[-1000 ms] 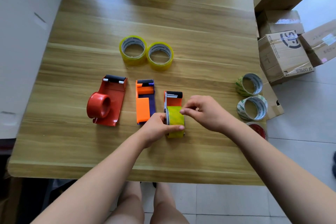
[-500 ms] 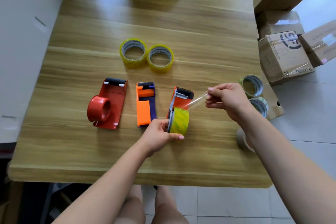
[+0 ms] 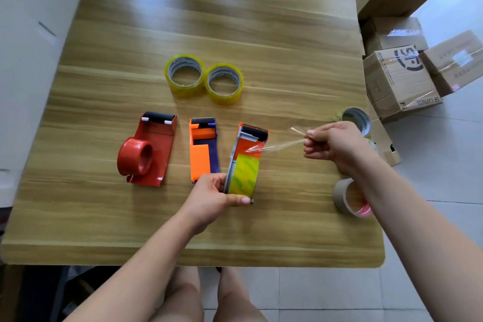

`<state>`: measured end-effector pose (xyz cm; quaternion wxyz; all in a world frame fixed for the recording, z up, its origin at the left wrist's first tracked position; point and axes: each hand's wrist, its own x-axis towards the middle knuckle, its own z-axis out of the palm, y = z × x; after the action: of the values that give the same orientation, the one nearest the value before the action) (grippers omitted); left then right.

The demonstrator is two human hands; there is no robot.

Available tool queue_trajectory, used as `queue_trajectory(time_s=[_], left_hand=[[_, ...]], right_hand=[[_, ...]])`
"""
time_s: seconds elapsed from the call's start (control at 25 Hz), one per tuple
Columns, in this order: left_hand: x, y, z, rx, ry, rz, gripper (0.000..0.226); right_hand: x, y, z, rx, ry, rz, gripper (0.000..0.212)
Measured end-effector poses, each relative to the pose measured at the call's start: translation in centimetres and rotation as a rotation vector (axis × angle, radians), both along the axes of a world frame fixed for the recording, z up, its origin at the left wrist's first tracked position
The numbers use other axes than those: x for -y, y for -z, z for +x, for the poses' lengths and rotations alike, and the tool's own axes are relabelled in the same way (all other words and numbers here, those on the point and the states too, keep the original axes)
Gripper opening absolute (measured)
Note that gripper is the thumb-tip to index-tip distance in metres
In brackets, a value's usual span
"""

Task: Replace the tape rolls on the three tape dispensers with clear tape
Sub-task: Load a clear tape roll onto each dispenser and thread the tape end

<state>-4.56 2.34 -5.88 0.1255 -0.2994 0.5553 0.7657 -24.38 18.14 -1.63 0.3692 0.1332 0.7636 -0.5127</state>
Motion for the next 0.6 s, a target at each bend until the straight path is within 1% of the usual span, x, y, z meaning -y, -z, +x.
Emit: queue_trajectory(time_s=[0.08,0.16,0.32,0.6], left_hand=[[0.0,-0.3,0.0,-0.01,0.006,0.002,0.028],[-0.3,-0.7,0.2,-0.023,0.047,0.005,0.027],[-0.4,-1.3,0.7,-0.026,0.111,-0.005,0.024],[0.2,-1.8,0.8,-0.026,0.126,-0.046,0.024]], right_hand=[[-0.2,0.1,0.2,0.003,0.041,-0.004,0.019],[-0.4,0.2,0.2,-0.046,0.036,-0.002,0.017],[-0.2,-0.3,-0.9,-0.162,-0.131,0.013,0.014],[-0.1,-1.3,-1.4,-0.168,-0.23,-0.057,0.012]])
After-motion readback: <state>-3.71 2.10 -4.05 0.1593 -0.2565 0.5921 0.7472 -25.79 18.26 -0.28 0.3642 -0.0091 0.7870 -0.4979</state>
